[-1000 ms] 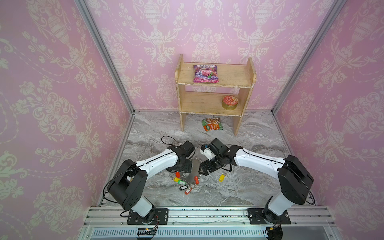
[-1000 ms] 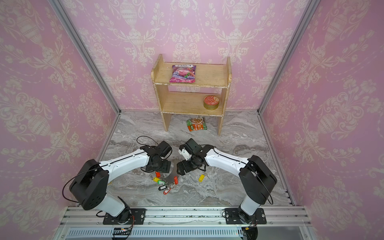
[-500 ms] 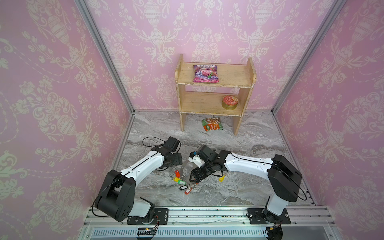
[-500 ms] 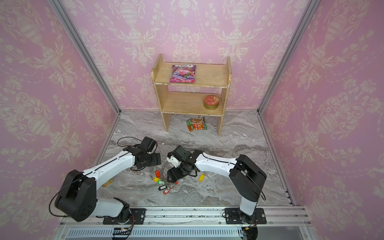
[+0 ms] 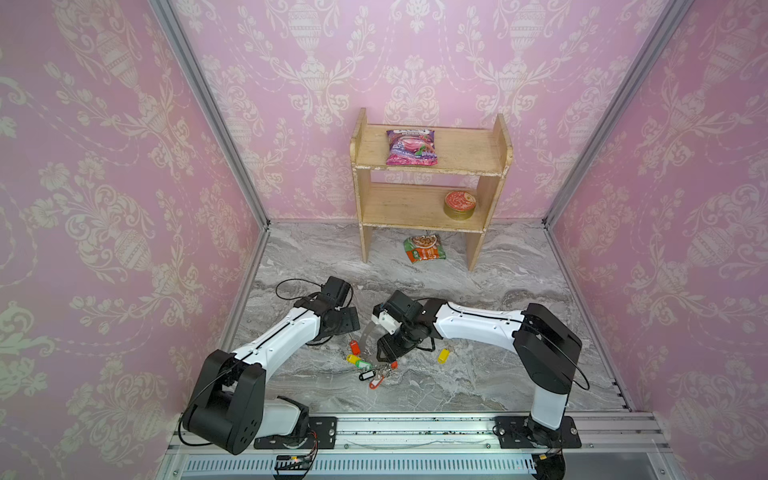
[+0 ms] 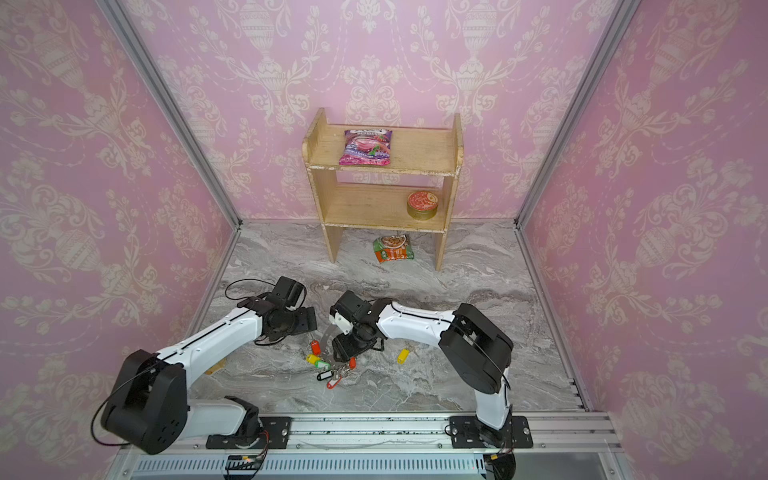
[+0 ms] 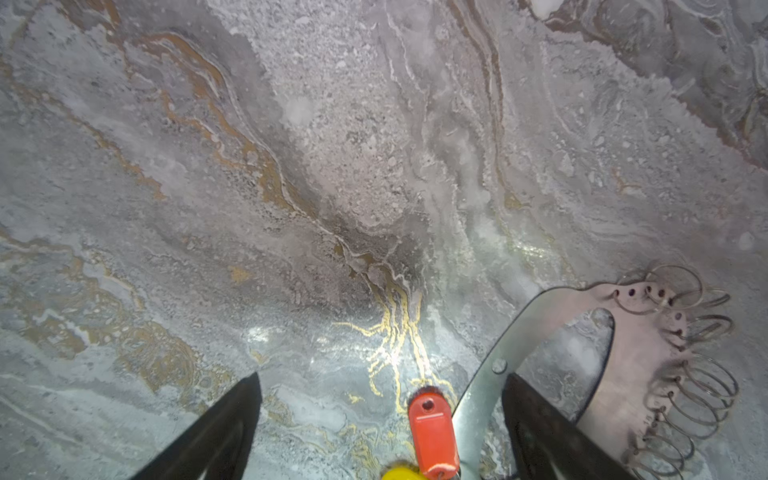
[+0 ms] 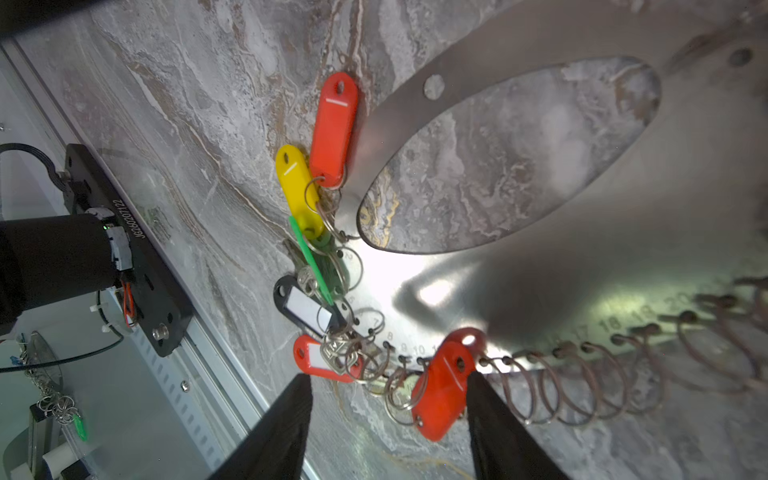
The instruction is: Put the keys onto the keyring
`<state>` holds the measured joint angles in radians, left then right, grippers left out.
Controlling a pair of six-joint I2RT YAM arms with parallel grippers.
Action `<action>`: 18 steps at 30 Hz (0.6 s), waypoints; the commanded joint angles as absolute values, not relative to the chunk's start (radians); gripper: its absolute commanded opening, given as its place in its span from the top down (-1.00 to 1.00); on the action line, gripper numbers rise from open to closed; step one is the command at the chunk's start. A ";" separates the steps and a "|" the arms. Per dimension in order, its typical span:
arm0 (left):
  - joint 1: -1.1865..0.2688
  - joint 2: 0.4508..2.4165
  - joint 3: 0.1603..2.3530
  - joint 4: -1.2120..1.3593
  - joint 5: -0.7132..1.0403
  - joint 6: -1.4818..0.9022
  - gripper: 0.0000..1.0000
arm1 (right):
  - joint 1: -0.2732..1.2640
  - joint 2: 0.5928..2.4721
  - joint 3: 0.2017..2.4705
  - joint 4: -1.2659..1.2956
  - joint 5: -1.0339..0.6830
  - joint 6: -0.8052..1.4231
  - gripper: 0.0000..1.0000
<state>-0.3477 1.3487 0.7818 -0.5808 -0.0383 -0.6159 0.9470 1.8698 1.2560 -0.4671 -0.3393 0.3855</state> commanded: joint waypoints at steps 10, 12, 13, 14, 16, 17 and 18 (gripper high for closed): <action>-0.335 1.322 0.762 -0.564 -0.013 -0.621 -0.85 | 0.950 1.915 1.294 -0.515 -0.325 0.353 -0.21; -0.334 1.321 0.760 -0.564 -0.013 -0.620 -0.86 | 0.950 1.918 1.299 -0.515 -0.332 0.351 -0.21; -0.334 1.321 0.760 -0.566 -0.012 -0.619 -0.85 | 0.951 1.921 1.301 -0.517 -0.336 0.350 -0.20; -0.333 1.321 0.762 -0.565 -0.013 -0.618 -0.86 | 0.950 1.921 1.301 -0.516 -0.341 0.348 -0.20; -0.334 1.319 0.761 -0.566 -0.014 -0.618 -0.85 | 0.950 1.917 1.299 -0.514 -0.354 0.347 -0.19; -0.333 1.318 0.762 -0.567 -0.015 -0.618 -0.85 | 0.950 1.915 1.297 -0.515 -0.362 0.347 -0.18; -0.333 1.317 0.761 -0.566 -0.015 -0.618 -0.85 | 0.950 1.911 1.295 -0.515 -0.372 0.345 -0.17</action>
